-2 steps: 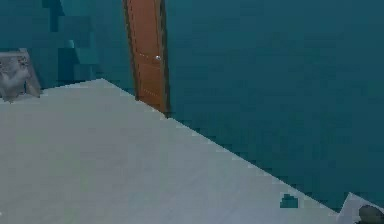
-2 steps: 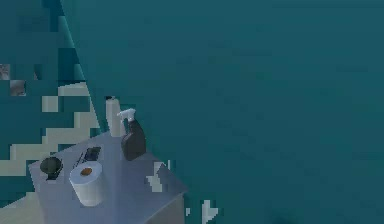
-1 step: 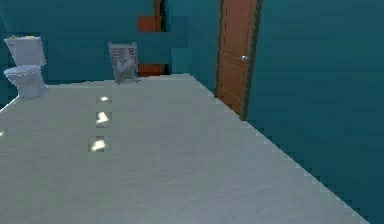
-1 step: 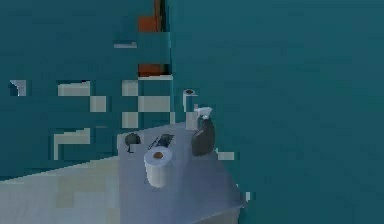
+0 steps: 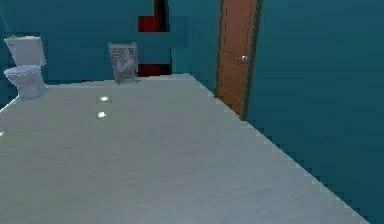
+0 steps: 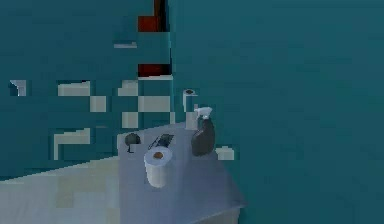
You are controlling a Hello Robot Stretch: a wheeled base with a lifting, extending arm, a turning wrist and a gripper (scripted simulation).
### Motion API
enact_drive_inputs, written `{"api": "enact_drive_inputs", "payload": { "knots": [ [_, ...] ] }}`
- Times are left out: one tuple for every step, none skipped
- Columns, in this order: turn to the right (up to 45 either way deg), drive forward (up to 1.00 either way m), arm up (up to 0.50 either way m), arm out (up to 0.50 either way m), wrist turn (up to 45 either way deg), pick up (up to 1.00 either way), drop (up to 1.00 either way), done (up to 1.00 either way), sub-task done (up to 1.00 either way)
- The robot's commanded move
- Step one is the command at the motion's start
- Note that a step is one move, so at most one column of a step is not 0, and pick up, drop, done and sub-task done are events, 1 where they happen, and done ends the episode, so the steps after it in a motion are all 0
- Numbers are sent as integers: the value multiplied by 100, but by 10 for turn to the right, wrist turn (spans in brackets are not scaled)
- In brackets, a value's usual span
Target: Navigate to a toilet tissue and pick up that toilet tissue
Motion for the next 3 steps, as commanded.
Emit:
{"api": "enact_drive_inputs", "payload": {
  "knots": [
    [0, 0, 38, 0, 0, 0, 0, 0, 0],
    [0, 0, 0, 22, 0, 0, 0, 0, 0],
    [0, 0, 0, 0, 450, 0, 0, 0, 0]
  ]
}}
